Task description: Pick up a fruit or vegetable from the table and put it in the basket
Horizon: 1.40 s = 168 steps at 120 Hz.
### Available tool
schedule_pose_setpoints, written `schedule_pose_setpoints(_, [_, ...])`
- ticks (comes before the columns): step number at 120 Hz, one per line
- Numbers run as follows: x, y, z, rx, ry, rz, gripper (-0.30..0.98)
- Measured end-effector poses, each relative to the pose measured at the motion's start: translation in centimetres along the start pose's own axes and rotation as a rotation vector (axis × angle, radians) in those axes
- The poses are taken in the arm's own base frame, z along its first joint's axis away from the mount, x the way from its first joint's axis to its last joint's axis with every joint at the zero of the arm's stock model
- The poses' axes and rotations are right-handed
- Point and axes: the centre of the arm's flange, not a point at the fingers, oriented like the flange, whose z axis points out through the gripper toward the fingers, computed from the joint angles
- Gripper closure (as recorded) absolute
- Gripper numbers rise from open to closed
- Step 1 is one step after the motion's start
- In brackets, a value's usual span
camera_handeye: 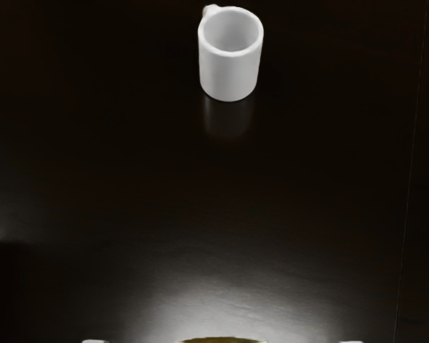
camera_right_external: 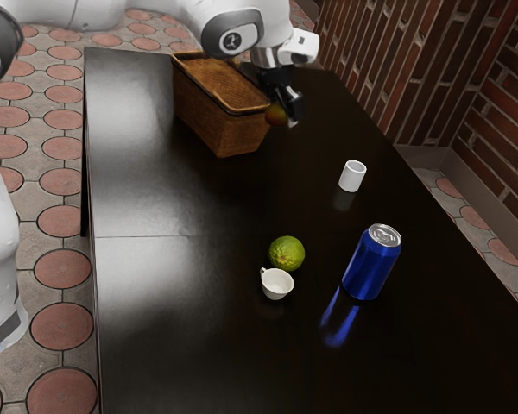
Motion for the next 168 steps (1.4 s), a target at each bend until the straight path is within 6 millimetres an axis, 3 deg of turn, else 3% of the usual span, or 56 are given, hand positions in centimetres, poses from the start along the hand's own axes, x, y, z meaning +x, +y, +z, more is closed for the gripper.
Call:
schedule_pose_setpoints(11, [0.3, -2.5, -0.9, 0.023, -0.003, -0.039, 0.33])
schedule_pose_setpoints(57, [-0.6, -13.6, -1.6, 0.110, -0.022, -0.230, 0.34])
schedule_pose_setpoints(106, [-0.7, -21.3, -2.1, 0.171, 0.086, -0.348, 0.32])
schedule_pose_setpoints(156, [-0.5, -22.5, 1.3, 0.162, 0.073, -0.360, 0.30])
schedule_pose_setpoints(162, [-0.7, -22.0, -0.9, 0.170, 0.088, -0.354, 0.23])
schedule_pose_setpoints(164, [-0.9, -21.5, -2.5, 0.174, 0.094, -0.349, 0.20])
schedule_pose_setpoints(168, [-1.7, -19.1, -7.7, 0.178, 0.109, -0.326, 0.16])
